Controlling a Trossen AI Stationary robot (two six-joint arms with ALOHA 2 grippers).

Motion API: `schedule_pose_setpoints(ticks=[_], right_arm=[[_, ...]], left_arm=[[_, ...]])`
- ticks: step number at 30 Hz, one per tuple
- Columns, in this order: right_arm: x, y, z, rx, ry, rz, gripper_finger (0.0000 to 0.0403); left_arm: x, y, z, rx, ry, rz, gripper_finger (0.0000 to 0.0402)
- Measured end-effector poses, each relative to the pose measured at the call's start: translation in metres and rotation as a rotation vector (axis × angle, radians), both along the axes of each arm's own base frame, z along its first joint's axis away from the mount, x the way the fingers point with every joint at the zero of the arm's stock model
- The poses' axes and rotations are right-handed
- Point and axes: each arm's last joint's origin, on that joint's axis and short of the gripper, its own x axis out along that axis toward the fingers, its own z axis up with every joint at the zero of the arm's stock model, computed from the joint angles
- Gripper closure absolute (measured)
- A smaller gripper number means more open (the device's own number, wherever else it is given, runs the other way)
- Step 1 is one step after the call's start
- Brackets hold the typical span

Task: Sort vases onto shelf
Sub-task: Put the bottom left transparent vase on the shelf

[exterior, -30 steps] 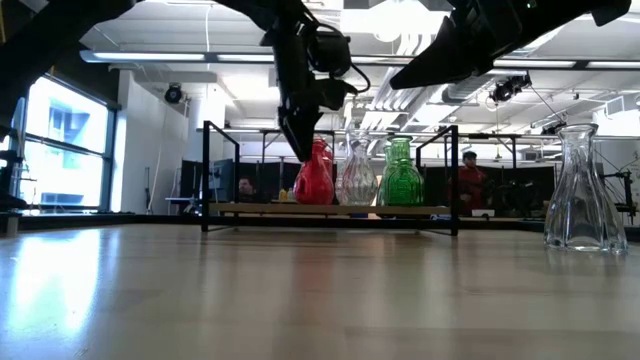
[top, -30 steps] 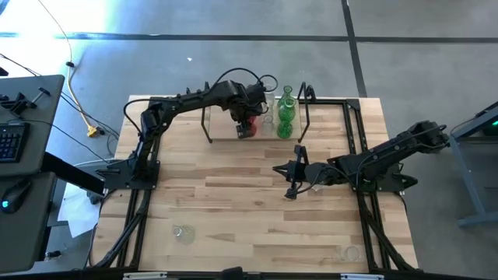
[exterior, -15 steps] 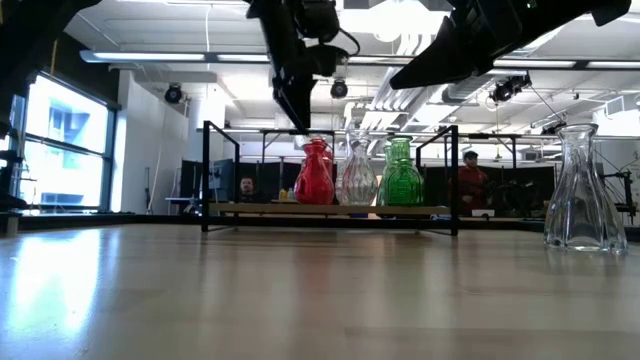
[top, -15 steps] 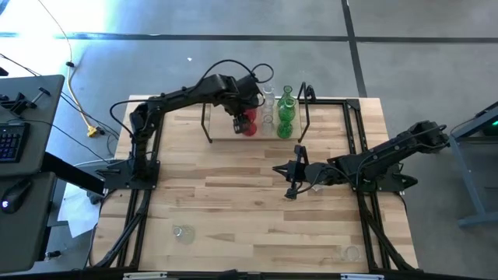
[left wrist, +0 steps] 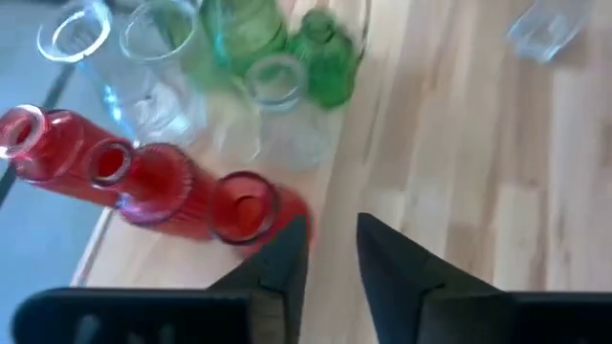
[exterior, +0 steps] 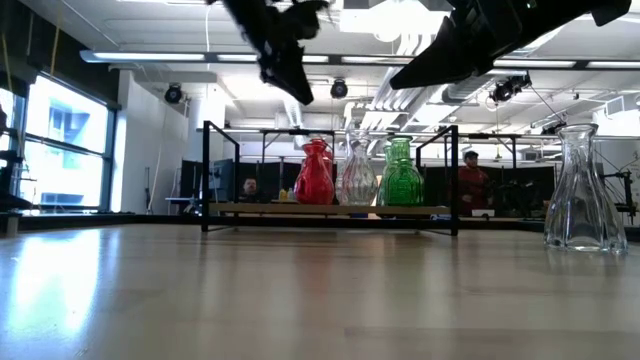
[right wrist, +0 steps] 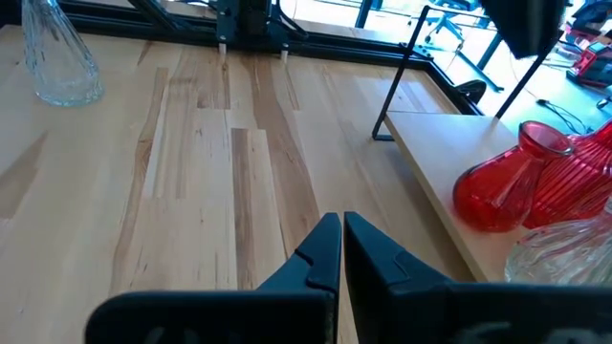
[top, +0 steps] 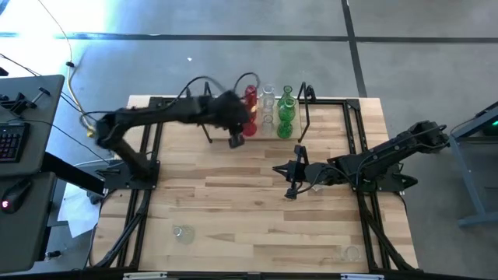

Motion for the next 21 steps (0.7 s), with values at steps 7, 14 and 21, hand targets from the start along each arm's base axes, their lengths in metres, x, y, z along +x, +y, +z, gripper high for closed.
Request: schedule_pose_setpoints(ticks=[7,14,21], right_arm=[[0.002,-0.001,0.0,0.023,-0.018,-0.014,0.0403],[0.01,-0.006,-0.002,0.039,-0.058,-0.042,0.0403],[0.013,-0.008,-0.001,0.104,-0.097,-0.069,0.0403]], left_arm=[[-0.05,-0.05,-0.034,0.007,-0.4,-0.056,0.0371],[-0.085,-0.07,-0.075,-0.035,-0.694,-0.132,0.039],[-0.102,-0.076,-0.1,-0.02,-0.838,-0.296,0.0399]])
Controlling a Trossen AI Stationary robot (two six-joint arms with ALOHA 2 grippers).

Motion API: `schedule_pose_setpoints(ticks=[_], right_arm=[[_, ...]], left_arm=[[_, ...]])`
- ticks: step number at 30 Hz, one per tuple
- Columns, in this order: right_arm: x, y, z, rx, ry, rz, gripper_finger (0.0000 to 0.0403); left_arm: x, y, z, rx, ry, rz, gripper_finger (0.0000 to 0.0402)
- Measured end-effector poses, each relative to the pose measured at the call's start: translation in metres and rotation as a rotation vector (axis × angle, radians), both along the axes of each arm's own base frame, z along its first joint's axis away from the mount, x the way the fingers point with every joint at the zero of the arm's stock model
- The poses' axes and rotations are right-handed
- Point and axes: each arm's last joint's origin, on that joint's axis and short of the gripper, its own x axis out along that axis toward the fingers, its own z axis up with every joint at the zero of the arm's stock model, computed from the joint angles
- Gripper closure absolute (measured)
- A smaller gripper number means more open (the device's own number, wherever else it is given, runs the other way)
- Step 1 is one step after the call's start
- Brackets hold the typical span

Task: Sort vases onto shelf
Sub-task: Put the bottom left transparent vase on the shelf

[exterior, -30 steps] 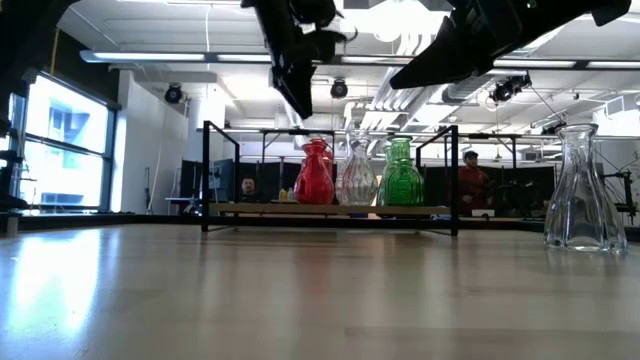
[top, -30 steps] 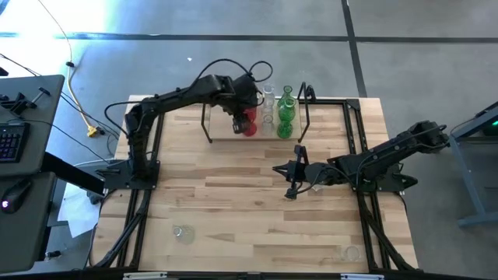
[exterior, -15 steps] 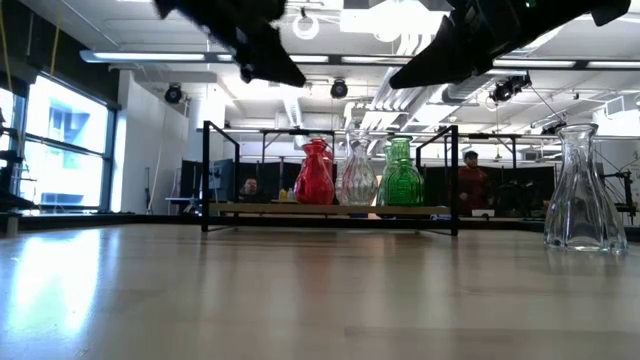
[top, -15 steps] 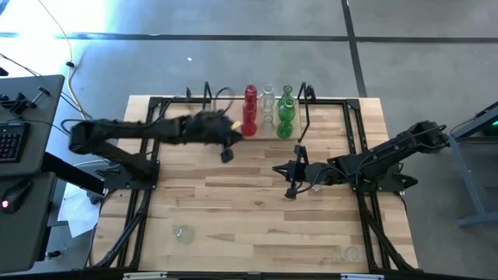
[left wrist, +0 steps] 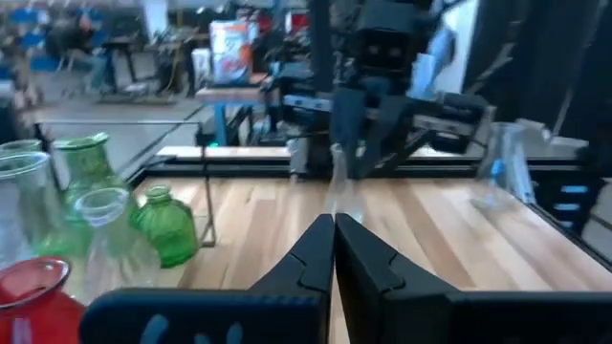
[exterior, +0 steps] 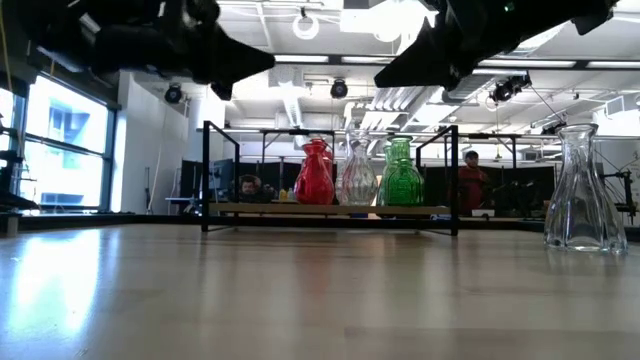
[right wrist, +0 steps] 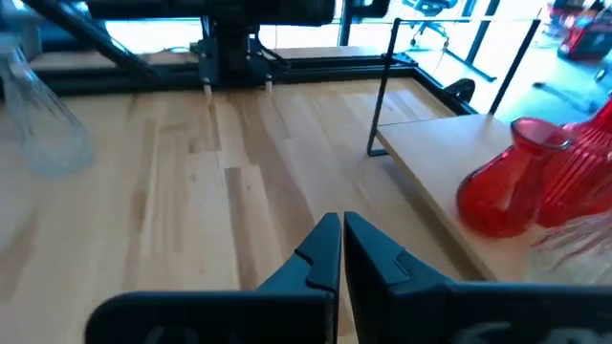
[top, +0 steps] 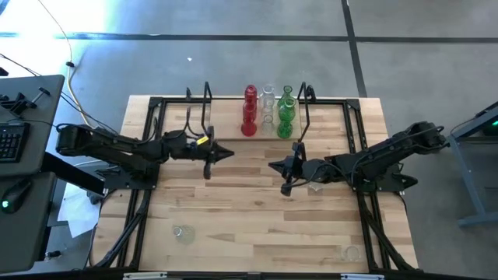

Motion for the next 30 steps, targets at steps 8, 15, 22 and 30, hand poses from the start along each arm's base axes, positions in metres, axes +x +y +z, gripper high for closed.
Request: schedule_pose_setpoints(ticks=[8,15,22,30], right_arm=[[0.021,0.012,0.006,0.137,-0.101,0.021,0.0402],[0.076,0.038,-0.007,0.159,-0.066,0.163,0.0396],[0.142,0.071,0.001,0.146,-0.041,0.301,0.0297],[0.2,0.102,0.014,0.175,-0.065,0.394,0.0184]], left_arm=[[-0.017,-0.004,-0.014,0.059,-0.093,-0.091,0.0401],[-0.03,0.001,-0.033,0.046,-0.047,-0.057,0.0401],[-0.037,0.005,-0.044,0.048,-0.006,-0.031,0.0401],[-0.037,0.007,-0.045,0.093,0.0,-0.017,0.0401]])
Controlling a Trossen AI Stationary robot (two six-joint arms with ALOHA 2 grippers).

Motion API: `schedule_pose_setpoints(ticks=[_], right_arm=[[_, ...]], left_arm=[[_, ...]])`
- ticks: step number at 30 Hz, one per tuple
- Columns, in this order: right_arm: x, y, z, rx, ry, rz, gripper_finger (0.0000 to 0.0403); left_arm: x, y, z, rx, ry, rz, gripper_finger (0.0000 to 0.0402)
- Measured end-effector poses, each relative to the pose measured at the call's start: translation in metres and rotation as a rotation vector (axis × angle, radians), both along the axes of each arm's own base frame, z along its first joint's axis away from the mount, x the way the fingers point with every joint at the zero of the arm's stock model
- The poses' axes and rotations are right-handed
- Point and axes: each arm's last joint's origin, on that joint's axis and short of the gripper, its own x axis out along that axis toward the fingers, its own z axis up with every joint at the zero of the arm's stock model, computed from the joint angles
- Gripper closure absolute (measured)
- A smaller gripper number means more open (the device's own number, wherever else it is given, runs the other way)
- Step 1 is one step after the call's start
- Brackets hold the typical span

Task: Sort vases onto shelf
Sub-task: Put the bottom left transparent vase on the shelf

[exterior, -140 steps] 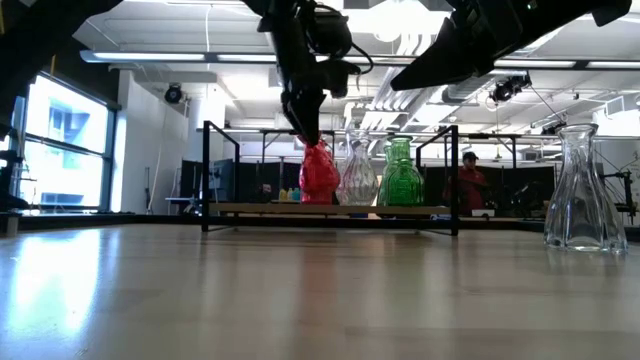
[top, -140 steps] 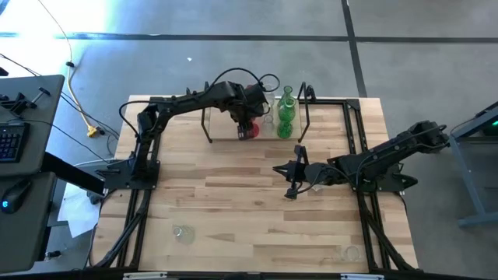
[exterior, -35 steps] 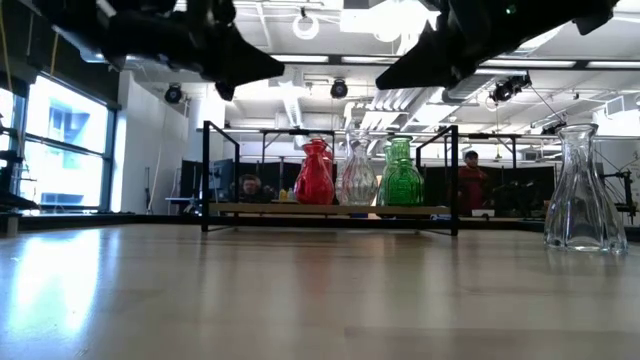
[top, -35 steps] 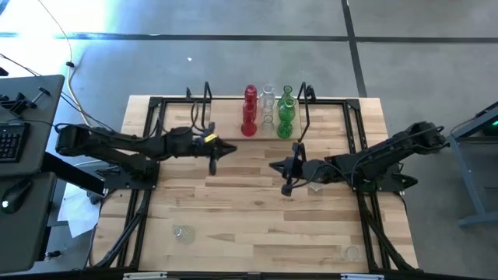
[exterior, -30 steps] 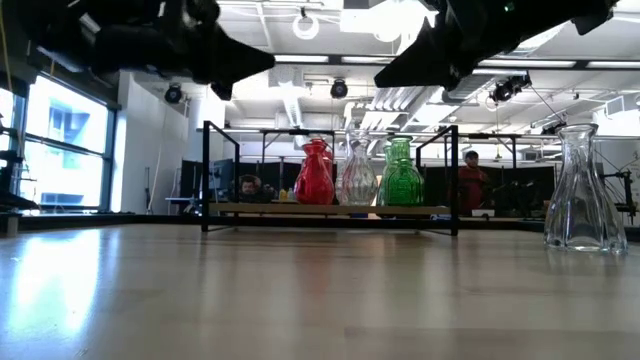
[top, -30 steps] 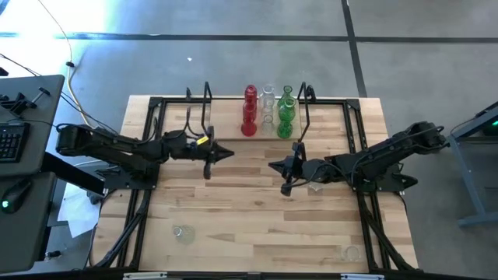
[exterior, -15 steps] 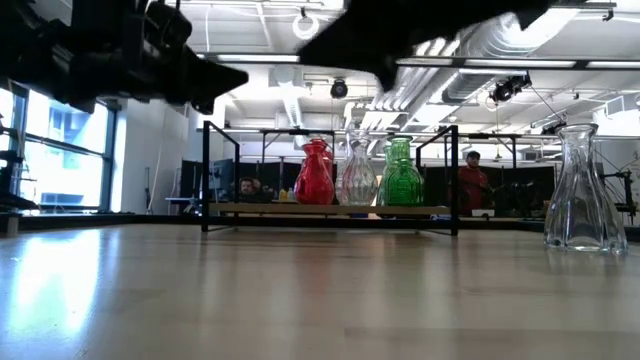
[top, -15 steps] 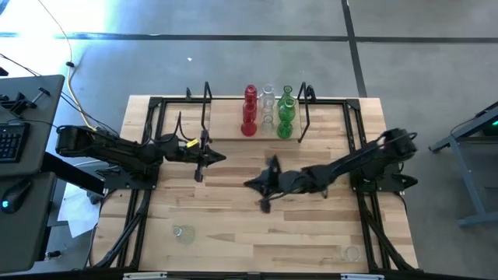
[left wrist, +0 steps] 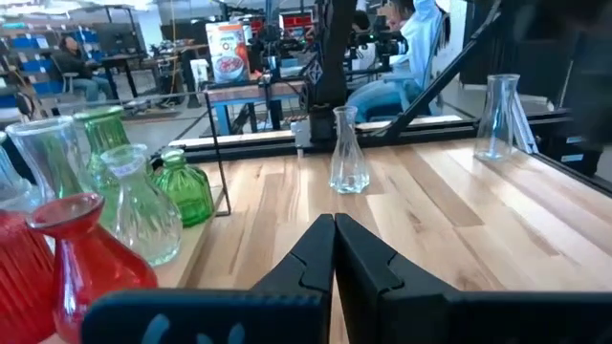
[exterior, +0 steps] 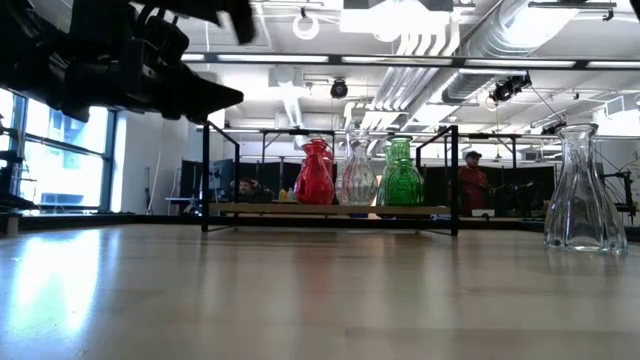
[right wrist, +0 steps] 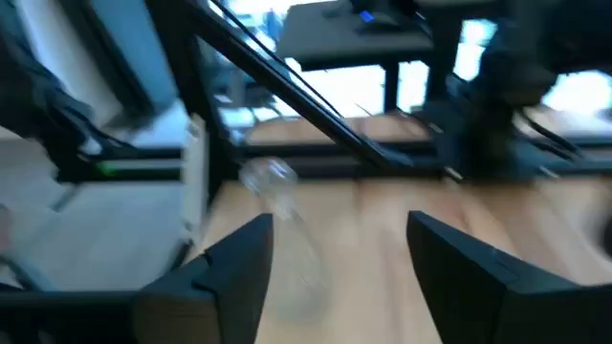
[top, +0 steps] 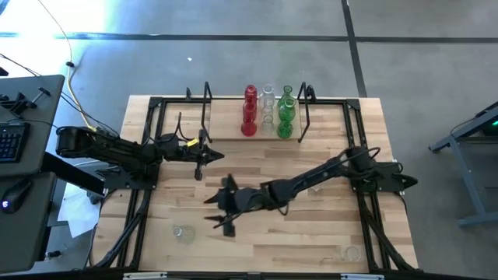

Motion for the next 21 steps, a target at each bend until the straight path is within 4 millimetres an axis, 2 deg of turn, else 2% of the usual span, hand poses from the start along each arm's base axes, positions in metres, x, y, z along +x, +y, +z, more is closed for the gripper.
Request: schedule_pose_setpoints(ticks=[3,8,15,21], right_arm=[[0.016,0.013,0.0,0.019,-0.028,0.048,0.0168],[0.041,0.029,-0.011,0.028,-0.058,0.08,0.0164],[0.067,0.036,-0.028,0.012,-0.089,0.141,0.0164],[0.077,0.036,-0.047,-0.028,-0.107,0.222,0.0173]], left_arm=[[0.0,0.0,0.0,0.005,0.001,0.0,0.0401],[0.0,0.0,0.0,0.005,0.004,0.002,0.0401],[0.0,0.0,-0.002,-0.008,0.024,0.003,0.0401],[0.0,-0.001,-0.004,-0.038,0.042,0.001,0.0401]])
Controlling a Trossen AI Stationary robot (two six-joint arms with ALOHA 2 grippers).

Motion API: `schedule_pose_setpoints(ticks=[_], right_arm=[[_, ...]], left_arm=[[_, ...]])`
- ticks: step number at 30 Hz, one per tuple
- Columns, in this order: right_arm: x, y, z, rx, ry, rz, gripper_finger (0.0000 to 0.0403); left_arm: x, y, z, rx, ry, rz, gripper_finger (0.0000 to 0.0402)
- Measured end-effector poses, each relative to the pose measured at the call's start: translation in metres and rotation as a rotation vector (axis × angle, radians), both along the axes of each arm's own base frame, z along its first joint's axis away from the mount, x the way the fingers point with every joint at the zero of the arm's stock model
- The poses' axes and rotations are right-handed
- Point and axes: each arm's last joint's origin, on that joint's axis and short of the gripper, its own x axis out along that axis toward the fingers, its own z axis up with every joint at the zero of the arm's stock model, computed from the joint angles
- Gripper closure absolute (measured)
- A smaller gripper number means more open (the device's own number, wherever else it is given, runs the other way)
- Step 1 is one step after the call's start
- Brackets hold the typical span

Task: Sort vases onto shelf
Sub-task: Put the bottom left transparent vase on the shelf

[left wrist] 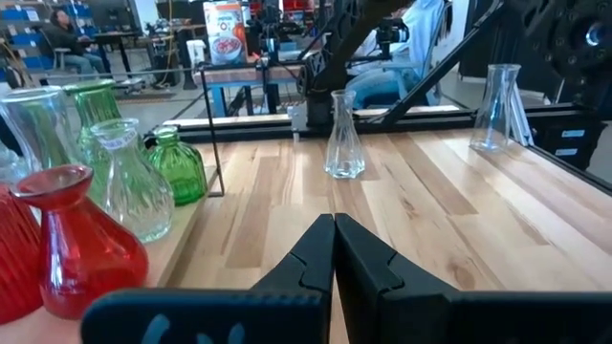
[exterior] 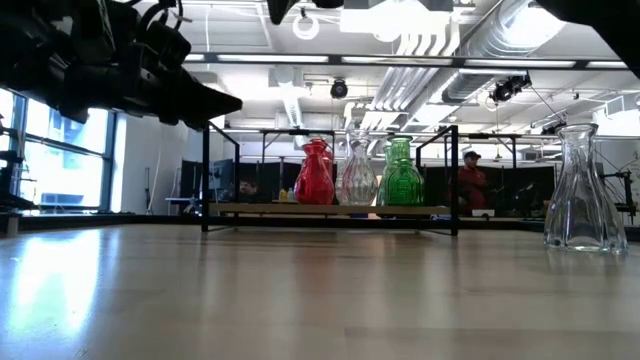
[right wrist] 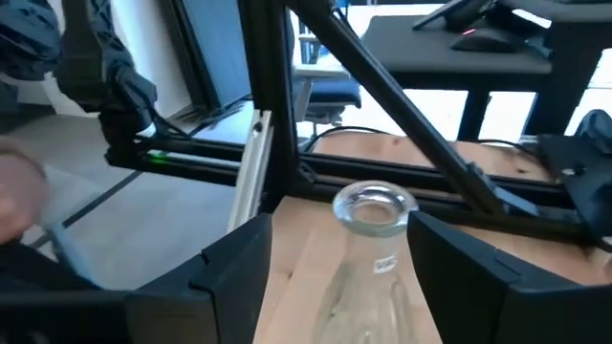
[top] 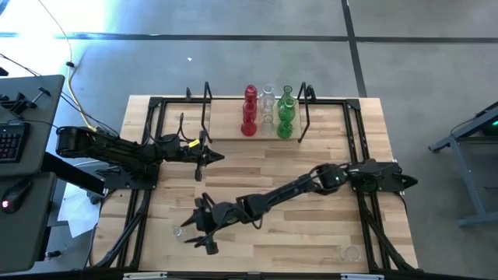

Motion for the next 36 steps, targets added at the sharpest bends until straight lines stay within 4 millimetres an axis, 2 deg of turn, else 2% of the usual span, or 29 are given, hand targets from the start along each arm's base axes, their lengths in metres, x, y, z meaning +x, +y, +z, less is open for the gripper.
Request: schedule_pose_setpoints(ticks=[7,13,20,29,36], right_arm=[[0.004,-0.012,0.0,0.051,0.011,-0.053,0.0185],[0.004,-0.009,-0.004,0.076,0.026,-0.033,0.016],[0.011,-0.012,-0.023,0.118,-0.016,-0.05,0.012],[0.014,-0.016,-0.031,0.132,-0.06,-0.034,0.0116],[0.015,-0.016,-0.029,0.134,-0.079,-0.027,0.0116]], left_arm=[[0.0,0.0,-0.001,0.0,0.01,0.013,0.0401],[0.0,0.0,-0.002,0.005,0.024,0.014,0.0401],[0.0,0.001,-0.004,0.013,0.046,0.045,0.0401],[-0.001,0.002,-0.005,0.042,0.051,0.053,0.0401],[-0.001,0.002,-0.005,0.04,0.051,0.058,0.0401]])
